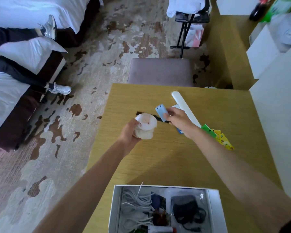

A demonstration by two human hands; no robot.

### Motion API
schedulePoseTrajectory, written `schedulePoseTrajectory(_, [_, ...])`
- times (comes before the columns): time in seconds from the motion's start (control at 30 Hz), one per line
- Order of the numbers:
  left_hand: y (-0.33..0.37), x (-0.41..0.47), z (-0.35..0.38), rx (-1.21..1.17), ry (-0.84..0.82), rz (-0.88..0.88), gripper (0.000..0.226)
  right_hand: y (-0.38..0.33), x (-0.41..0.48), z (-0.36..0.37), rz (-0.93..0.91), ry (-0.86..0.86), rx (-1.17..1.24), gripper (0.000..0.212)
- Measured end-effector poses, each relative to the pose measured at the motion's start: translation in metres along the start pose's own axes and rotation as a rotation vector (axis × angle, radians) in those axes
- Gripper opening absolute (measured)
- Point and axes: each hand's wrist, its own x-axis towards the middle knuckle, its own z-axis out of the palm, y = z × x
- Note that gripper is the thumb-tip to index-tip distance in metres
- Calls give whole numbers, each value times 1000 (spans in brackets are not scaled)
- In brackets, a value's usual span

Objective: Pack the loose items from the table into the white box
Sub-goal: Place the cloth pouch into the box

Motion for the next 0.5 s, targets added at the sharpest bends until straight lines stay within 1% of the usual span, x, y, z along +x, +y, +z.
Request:
schedulePoseTrajectory(0.07, [1,-16,-2,-92,-94,-13,44,-6,-36,-3,53,-31,309,16])
schedulePoseTrajectory(0.13, [2,-33,-3,-80,-178,23,48,-9,-72,-6,81,-48,580,17])
schedulePoseTrajectory(0.2, [1,-50,-2,12,-196,77,48,-11,-105,-9,94,-48,744,32])
schedulePoseTrajectory(0.23, [0,-59,-1,78,-167,110,45,-12,-120,-10,93,-61,789,40])
schedulePoseTrajectory(0.27, [-1,-69,0,153,-131,146,42,-14,-135,-11,87,-82,807,45])
schedulePoseTrajectory(0.3, [-2,-80,1,234,-104,179,39,-15,-149,-12,78,-104,801,45])
schedulePoseTrajectory(0.37, [-6,-102,3,403,-98,248,38,-15,-175,-11,61,-135,747,44])
schedulePoseTrajectory(0.43, [-12,-123,2,556,-135,334,34,-10,-199,-10,38,-144,674,50])
schedulePoseTrajectory(0.5, [-22,-143,0,699,-199,416,27,3,-222,-8,25,-151,586,62])
